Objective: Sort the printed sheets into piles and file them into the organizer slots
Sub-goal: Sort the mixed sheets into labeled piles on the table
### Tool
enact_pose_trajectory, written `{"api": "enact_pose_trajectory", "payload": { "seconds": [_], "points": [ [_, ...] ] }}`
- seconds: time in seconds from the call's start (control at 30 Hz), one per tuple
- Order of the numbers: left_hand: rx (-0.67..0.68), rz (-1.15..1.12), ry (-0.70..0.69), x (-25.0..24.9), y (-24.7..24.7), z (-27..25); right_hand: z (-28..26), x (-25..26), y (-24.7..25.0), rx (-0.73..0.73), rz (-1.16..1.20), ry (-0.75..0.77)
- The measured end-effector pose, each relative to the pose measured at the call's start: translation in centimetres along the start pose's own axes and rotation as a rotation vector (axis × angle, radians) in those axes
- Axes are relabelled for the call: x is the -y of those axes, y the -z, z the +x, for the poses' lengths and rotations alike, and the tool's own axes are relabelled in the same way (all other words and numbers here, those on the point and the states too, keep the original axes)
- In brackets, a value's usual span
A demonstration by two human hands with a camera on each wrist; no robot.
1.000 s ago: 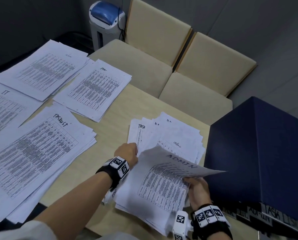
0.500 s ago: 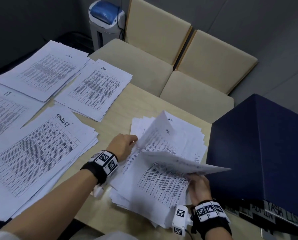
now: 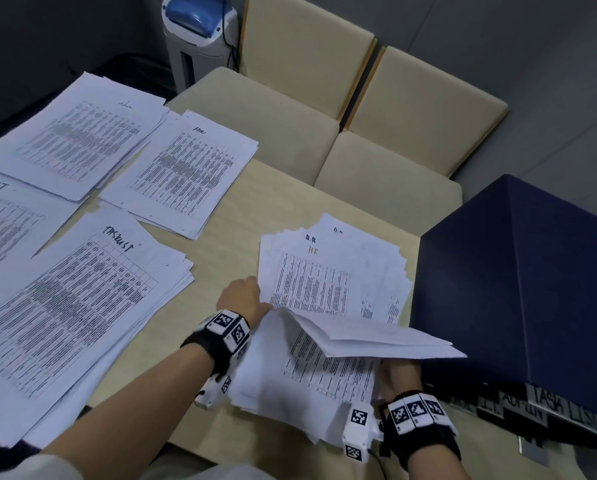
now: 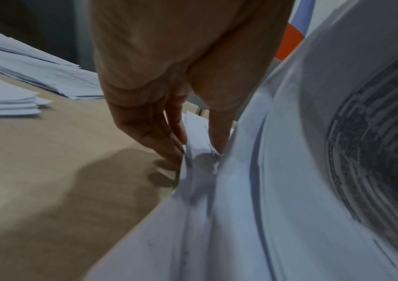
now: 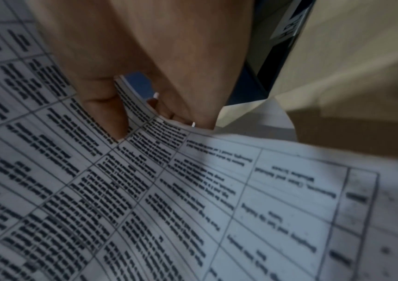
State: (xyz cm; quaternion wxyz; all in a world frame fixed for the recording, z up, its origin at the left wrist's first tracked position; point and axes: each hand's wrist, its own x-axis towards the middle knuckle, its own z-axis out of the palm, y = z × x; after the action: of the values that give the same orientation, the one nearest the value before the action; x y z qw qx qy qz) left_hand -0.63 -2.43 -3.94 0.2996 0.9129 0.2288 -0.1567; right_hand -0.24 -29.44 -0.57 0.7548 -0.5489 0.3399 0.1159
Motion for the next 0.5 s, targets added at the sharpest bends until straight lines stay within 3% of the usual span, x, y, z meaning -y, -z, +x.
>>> {"api": "enact_pose_trajectory", "payload": {
  "seconds": [0.13,0.23,0.3,0.43,0.5],
  "points": [
    [-0.067,-0.006,-0.030,0.2,0.2,0.0,-0.6,1.1,-0.6,0.025,-0.097,-0.013],
    [-0.182,-0.119,-0.154,0.6,1.0,-0.2,-0.5,2.0,-1.1,0.071,-0.207,0.059],
    [-0.096,-0.280,-0.230,0.3,2.1,-0.7,-1.3,2.9,-2.3,0.153,-0.250,0.085],
    [0.140,-0.553,-0.198,0.0,4.0,-1.5,-2.9,5.3,-5.9,0.186,-0.232,0.188],
    [0.187,-0.769,-0.185,-0.5,5.1,-2.4,-3.2,5.9,-7.5,0.230,-0.237,0.222]
  ]
}}
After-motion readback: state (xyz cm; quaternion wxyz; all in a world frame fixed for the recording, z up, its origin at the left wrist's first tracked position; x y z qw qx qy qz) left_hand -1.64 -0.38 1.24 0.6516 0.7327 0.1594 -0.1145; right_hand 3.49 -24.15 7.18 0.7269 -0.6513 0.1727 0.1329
